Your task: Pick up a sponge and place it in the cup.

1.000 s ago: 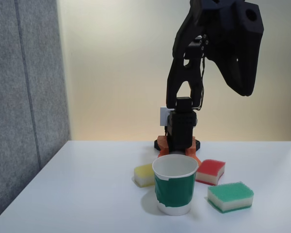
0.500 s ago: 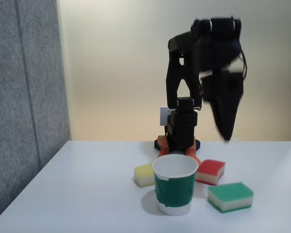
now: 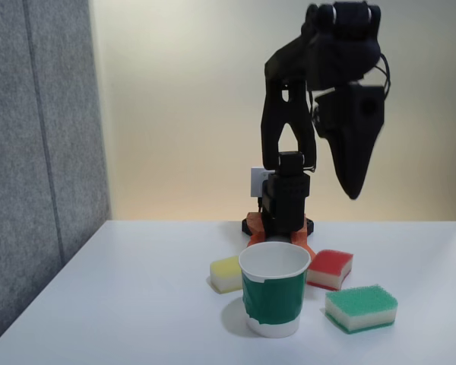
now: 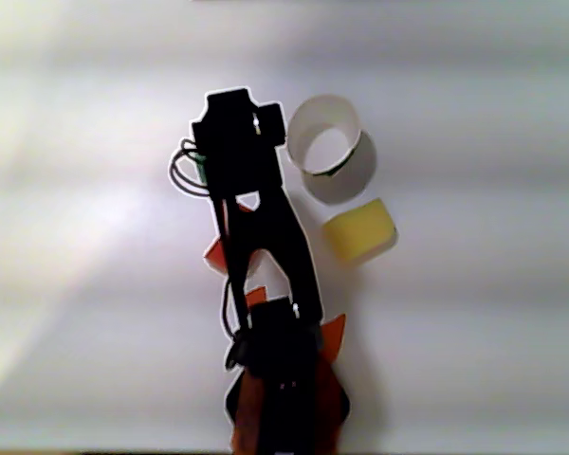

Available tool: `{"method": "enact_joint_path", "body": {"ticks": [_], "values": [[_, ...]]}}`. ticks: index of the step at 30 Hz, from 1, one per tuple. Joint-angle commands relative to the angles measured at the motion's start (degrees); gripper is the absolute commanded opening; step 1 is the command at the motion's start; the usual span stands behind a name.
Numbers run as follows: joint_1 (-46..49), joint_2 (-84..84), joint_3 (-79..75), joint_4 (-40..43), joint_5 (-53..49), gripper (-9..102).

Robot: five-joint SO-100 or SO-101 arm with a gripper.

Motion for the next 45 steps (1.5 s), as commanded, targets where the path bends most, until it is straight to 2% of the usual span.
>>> {"method": "enact_joint_path", "body": {"ticks": [1, 2, 5, 12, 15, 20, 23, 34, 45], "values": [[-1.7, 1.7, -2.1, 1.4, -0.3, 3], [-1.8, 2.2, -1.9, 1.3, -0.2, 3], [-2.5, 3.9, -1.2, 1.1, -0.9, 17], [-6.6, 8.3, 4.7, -0.2, -2.2, 21], [-9.6, 13.4, 11.8, -4.5, -2.7, 32], [-12.3, 24.3, 27.9, -14.9, -3.5, 34], [-12.4, 25.6, 30.1, -14.9, -4.4, 36], [-9.1, 30.7, 43.2, -26.3, -10.4, 36], [-3.4, 30.5, 44.1, -24.3, -16.6, 35]]}}
